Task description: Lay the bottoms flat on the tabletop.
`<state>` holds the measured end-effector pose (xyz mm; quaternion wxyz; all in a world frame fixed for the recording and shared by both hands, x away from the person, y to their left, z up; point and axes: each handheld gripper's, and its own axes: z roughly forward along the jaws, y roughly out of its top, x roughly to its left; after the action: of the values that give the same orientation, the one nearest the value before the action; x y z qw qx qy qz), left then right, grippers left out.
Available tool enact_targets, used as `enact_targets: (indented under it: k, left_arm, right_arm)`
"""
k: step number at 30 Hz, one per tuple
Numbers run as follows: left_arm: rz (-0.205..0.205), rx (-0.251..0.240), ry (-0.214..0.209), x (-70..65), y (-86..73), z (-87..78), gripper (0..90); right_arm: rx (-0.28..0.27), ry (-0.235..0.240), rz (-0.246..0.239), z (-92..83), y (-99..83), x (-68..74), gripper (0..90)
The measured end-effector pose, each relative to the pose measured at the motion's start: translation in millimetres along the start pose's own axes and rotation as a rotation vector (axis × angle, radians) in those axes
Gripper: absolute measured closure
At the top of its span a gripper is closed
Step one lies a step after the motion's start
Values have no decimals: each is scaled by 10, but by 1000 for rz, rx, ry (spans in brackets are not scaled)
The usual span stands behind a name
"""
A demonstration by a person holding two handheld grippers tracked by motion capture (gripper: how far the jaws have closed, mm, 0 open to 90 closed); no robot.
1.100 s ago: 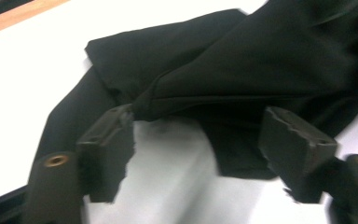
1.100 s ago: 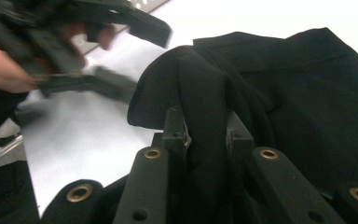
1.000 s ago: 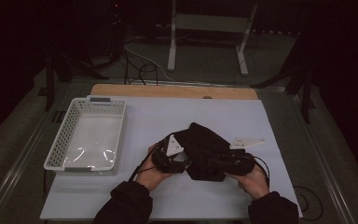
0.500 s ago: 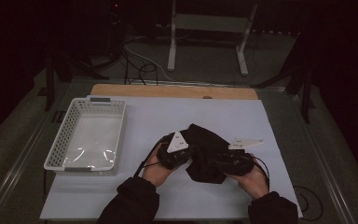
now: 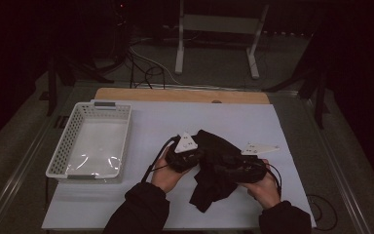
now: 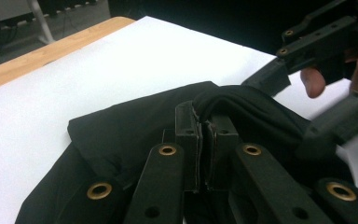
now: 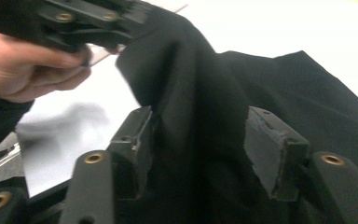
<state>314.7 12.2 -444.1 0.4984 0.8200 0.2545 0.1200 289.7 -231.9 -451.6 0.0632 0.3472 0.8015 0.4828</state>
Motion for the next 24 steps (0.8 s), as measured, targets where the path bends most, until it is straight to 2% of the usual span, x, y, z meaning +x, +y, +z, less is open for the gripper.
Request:
enact_targets:
  k: [7,14,15,16,18,21,24]
  left_arm:
    - [-5,1,6,-5,39,11,862]
    - [-5,-5,13,-31,102,29,862]
    - [-11,-13,17,-38,119,32,862]
    - [-15,-15,19,-41,128,31,862]
    - [-21,-24,24,-40,142,25,862]
    - [-38,-37,31,-15,157,4,862]
    - [-56,-48,47,14,166,-31,862]
  right_arm:
    - [-7,7,-53,36,35,129,338]
    - [-4,-35,-76,98,56,258,285]
    - [7,-52,-85,124,54,277,292]
    - [37,-100,-128,190,35,313,296]
    - [57,-144,-140,242,14,335,314]
    - [89,-245,-184,294,-28,324,414]
    - [103,-330,-168,317,-61,287,506]
